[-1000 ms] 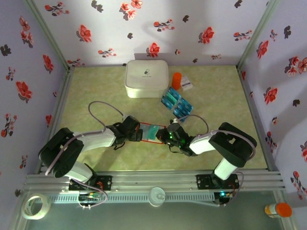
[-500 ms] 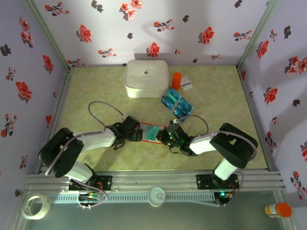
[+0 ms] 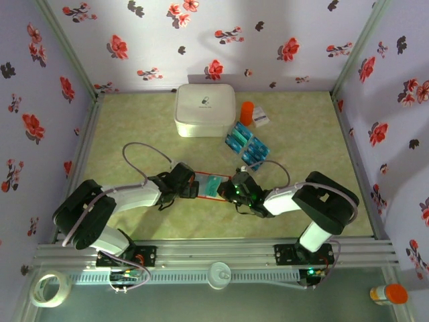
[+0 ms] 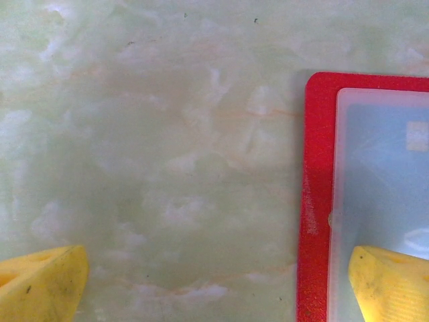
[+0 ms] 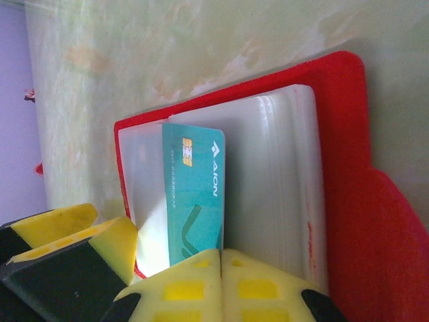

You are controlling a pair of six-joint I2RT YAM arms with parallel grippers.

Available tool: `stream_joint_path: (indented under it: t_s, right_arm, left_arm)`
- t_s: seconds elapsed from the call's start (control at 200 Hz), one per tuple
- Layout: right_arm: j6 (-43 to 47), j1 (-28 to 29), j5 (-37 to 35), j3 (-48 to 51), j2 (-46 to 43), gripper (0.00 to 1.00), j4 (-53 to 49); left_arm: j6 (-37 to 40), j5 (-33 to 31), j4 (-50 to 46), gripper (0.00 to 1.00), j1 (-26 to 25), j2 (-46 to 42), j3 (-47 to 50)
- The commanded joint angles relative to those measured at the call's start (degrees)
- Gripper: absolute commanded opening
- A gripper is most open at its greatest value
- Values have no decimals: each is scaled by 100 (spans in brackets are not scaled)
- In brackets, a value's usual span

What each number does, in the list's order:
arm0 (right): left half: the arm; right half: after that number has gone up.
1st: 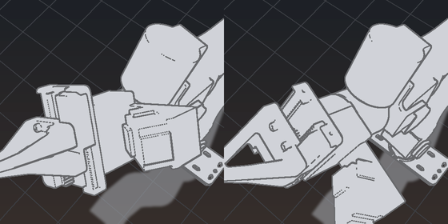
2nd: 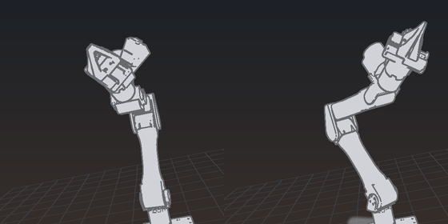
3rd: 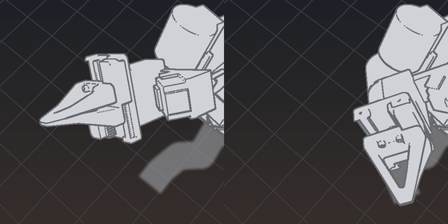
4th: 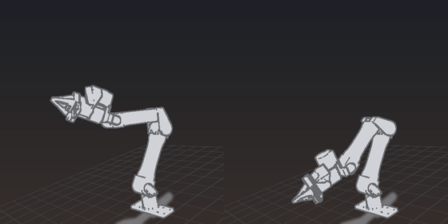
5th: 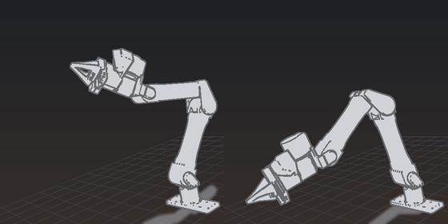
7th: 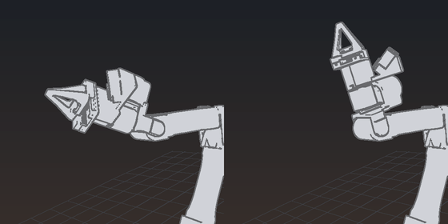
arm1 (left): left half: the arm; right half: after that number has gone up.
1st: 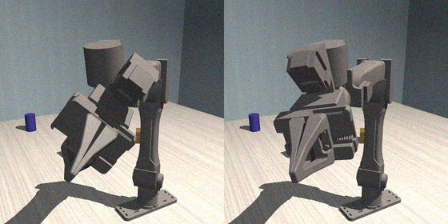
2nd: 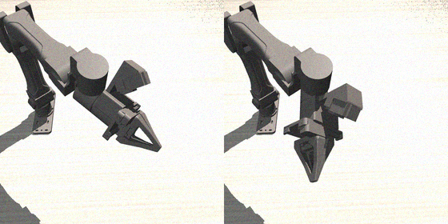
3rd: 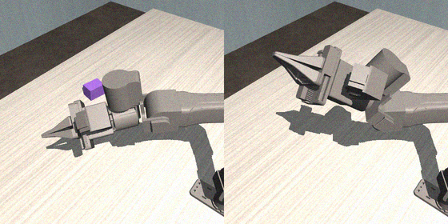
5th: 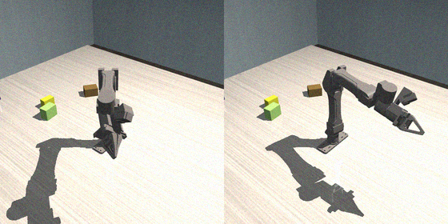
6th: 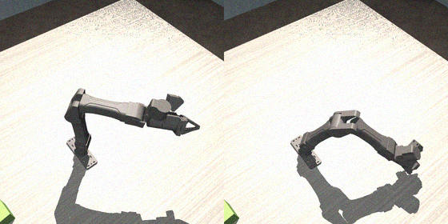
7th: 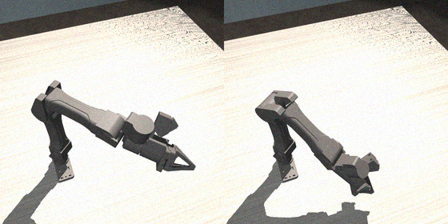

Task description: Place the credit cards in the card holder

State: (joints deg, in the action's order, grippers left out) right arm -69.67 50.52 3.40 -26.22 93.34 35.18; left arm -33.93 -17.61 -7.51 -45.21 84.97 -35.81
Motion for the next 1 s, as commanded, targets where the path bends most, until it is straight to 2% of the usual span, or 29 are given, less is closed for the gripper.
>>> stream_joint_path:
  t_s: [0.0,0.64,0.995]
  right_arm:
    - [8,68,77,-102,-50,0,-580]
    - [89,56,281,-451,-24,0,-1278]
    - [283,61,575,-978,530,0,-1463]
  left_arm:
    - [-10,-60,-251,100,38,-55,128]
    - [-23,-57,-233,100,38,-59,158]
    - [-21,-59,-225,100,39,-76,172]
